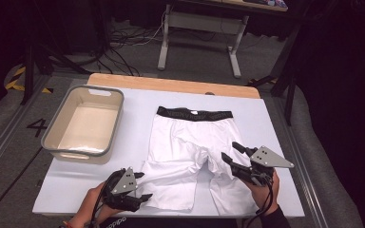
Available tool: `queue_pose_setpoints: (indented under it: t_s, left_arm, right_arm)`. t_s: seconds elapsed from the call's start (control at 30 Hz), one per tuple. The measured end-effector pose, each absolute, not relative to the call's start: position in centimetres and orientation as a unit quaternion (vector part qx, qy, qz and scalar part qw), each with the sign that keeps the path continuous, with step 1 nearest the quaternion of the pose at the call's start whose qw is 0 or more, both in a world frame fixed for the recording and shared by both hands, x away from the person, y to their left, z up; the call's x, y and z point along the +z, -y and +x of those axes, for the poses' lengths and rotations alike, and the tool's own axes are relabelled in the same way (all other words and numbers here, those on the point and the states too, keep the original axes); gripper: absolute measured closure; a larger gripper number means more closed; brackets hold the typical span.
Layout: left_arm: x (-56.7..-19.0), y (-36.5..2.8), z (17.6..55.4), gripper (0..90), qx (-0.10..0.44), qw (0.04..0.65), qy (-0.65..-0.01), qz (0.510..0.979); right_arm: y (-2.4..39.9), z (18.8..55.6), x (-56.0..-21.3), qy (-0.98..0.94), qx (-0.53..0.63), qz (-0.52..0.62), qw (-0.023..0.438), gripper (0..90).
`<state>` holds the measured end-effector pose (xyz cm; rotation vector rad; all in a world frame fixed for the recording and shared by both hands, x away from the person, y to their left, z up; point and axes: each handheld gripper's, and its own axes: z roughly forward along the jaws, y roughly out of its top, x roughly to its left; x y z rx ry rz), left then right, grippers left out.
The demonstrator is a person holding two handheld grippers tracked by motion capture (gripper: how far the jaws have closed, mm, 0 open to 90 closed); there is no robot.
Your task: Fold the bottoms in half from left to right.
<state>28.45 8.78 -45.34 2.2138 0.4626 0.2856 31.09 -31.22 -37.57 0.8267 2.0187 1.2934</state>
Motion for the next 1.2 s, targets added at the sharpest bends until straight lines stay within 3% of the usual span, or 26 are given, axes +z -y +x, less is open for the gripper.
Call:
queue_pose_setpoints:
  t_s: [0.07,0.23,0.33,0.53,0.77,1.0,1.2]
  left_arm:
    - [-45.5,-8.7,28.4,30.3,0.109,0.414,-0.185,0.885]
    - [-46.0,-8.5,28.1,32.1,0.093,0.391,-0.183,0.897]
    - [-46.3,-8.2,28.2,34.5,0.089,0.376,-0.181,0.904]
    - [-46.3,-8.1,28.3,44.0,0.079,0.373,-0.166,0.909]
    - [-46.3,-8.0,28.3,43.6,0.077,0.374,-0.163,0.910]
    - [-46.3,-8.0,28.3,39.8,0.080,0.375,-0.162,0.909]
    - [-46.0,-8.4,28.5,31.7,0.081,0.390,-0.183,0.899]
  right_arm:
    - [31.6,31.1,-37.8,-0.760,0.487,0.315,0.294,47.4]
    - [31.8,31.7,-39.5,-0.787,0.463,0.320,0.253,73.0]
    - [31.3,32.5,-40.8,-0.807,0.436,0.325,0.229,78.5]
    - [30.1,33.8,-42.9,-0.834,0.395,0.334,0.190,77.1]
    - [28.2,34.0,-44.2,-0.858,0.365,0.316,0.178,73.8]
    - [28.2,34.0,-44.0,-0.851,0.373,0.317,0.189,69.1]
    - [29.1,33.2,-42.6,-0.823,0.415,0.310,0.233,55.7]
